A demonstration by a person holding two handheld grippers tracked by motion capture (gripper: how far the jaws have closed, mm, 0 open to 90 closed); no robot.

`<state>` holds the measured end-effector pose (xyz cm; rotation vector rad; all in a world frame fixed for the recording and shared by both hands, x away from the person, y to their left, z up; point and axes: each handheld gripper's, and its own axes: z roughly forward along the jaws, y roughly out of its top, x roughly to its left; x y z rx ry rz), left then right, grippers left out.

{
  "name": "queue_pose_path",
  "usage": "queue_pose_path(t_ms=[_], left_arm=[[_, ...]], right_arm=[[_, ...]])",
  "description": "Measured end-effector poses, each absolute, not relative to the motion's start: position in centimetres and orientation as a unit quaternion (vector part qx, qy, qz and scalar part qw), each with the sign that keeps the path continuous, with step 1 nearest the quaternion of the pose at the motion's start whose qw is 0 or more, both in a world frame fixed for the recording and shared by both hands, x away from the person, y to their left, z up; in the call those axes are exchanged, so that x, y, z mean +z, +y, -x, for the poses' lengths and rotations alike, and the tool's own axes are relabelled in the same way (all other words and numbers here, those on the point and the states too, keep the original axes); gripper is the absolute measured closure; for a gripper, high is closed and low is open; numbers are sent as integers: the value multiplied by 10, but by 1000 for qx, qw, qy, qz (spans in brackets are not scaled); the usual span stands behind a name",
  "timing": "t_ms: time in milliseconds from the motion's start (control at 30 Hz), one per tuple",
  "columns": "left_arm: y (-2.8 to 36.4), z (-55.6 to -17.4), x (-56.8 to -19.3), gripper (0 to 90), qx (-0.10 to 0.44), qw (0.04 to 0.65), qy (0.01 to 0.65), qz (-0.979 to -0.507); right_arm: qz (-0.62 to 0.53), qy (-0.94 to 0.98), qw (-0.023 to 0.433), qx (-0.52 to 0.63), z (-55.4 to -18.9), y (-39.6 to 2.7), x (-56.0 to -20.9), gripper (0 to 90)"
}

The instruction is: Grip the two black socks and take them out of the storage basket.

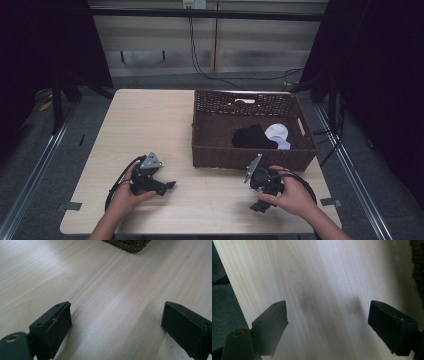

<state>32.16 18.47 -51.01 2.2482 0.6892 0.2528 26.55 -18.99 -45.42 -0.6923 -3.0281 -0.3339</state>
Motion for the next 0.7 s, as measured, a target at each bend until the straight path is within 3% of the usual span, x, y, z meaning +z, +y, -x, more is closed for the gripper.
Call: queue_pose_path(t_ms=[700], left_arm=[[185, -322, -510, 85, 99, 378, 270, -880]], right_arm=[[211, -974, 18, -81, -288, -200, -392, 173]])
